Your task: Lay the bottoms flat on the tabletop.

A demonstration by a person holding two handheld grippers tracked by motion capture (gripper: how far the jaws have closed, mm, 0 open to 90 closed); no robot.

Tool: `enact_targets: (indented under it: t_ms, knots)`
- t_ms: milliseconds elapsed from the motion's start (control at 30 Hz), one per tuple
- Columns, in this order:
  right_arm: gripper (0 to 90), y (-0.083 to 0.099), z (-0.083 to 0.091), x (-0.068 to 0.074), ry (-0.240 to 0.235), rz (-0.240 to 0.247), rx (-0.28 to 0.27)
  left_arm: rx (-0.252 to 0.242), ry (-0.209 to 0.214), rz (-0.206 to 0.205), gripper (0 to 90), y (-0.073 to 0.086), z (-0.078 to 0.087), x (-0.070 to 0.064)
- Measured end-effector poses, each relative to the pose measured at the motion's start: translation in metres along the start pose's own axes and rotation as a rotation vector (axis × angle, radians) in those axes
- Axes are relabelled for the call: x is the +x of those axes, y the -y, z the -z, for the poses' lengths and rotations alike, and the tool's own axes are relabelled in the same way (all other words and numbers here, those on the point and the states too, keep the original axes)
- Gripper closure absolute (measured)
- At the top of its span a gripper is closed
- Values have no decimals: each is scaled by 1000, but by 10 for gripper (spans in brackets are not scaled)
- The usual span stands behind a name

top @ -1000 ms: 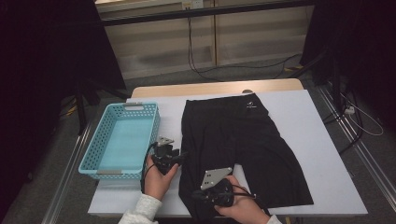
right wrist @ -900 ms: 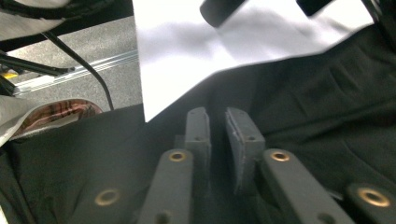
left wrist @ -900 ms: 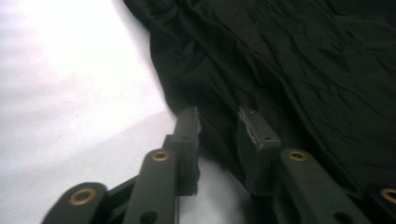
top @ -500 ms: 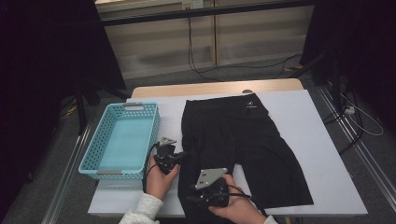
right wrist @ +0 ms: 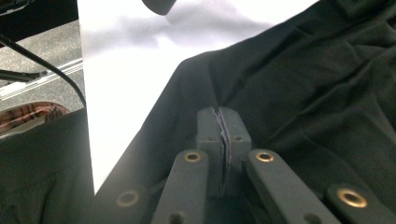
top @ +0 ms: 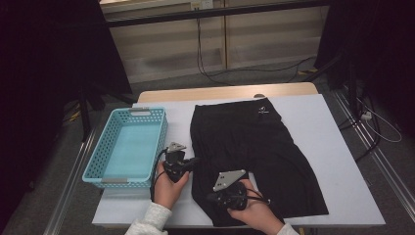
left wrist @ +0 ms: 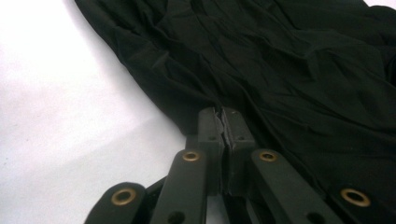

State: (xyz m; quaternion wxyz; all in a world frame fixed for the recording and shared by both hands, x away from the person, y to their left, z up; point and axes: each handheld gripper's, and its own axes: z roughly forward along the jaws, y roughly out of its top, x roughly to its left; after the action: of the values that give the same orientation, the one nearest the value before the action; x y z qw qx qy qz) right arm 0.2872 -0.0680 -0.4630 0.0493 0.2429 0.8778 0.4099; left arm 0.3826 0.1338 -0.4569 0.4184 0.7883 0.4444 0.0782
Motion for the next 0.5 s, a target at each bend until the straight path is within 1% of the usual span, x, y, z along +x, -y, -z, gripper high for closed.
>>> enact_targets:
  t_ms: [133, 167, 200, 233, 300, 333, 367, 433, 467, 500]
  knots:
    - [873, 2, 0, -1, 4, 1, -11, 0, 3, -2, 833, 0, 0, 0]
    - [870, 2, 0, -1, 4, -1, -12, -7, -3, -1, 812, 1, 0, 0]
    - [871, 2, 0, -1, 4, 1, -13, -15, -10, -3, 773, 1, 1, 1]
    - [883, 2, 0, -1, -1, -2, -13, -15, -18, -5, 703, 1, 1, 1]
    - [892, 2, -1, 1, -33, -9, -10, -15, -30, -14, 631, 0, 2, 1]
    - [893, 1, -3, 3, -39, -9, -12, -19, -34, -15, 588, 0, 3, 1]
    - [893, 0, -5, 6, -43, -11, -10, -17, -37, -16, 561, 0, 3, 1]
    - [894, -3, -8, 11, -53, 6, -5, -21, -41, -17, 533, 0, 3, 2]
    - [894, -4, -10, 14, -64, 2, -8, -22, -46, -16, 507, 0, 4, 2]
    - [894, -5, -11, 15, -89, -13, -21, -22, -47, -17, 488, -1, 4, 3]
